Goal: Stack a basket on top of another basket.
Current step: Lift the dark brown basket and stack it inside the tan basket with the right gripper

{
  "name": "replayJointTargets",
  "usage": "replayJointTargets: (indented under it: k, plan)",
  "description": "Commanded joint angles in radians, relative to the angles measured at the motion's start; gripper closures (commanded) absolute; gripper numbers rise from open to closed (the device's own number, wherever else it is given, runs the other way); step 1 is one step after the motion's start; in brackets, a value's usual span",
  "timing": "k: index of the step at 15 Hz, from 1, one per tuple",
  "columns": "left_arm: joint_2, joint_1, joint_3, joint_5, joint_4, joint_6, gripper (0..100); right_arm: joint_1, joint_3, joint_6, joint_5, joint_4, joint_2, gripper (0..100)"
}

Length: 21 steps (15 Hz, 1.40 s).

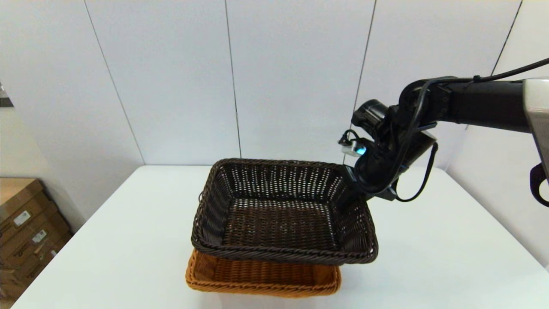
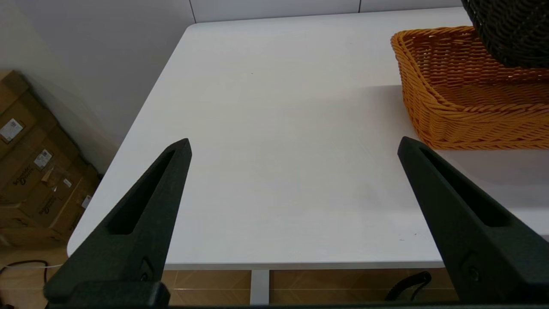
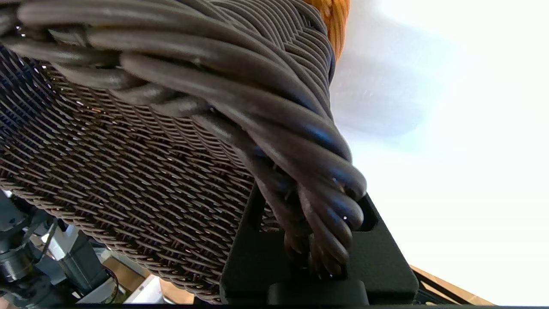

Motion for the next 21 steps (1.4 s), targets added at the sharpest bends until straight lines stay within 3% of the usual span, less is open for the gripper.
replayJointTargets:
  k: [1,4,15,19,21]
  plan:
    - [0.0,0.0,0.0,0.0,0.001,0.001,0,0.034,0.001,0.003,0.002,0.01,0.023,100]
    - [0.0,0.0,0.0,0.0,0.001,0.001,0,0.051,-0.001,0.007,-0.018,-0.001,0.039,100]
    - [0.0,0.0,0.0,0.0,0.001,0.001,0,0.072,-0.007,0.04,-0.012,-0.024,0.009,100]
    - [0.0,0.0,0.0,0.0,0.001,0.001,0,0.072,-0.007,0.071,-0.012,-0.027,-0.014,100]
    - [0.0,0.0,0.0,0.0,0.001,0.001,0,0.072,-0.009,0.119,-0.012,-0.052,-0.017,100]
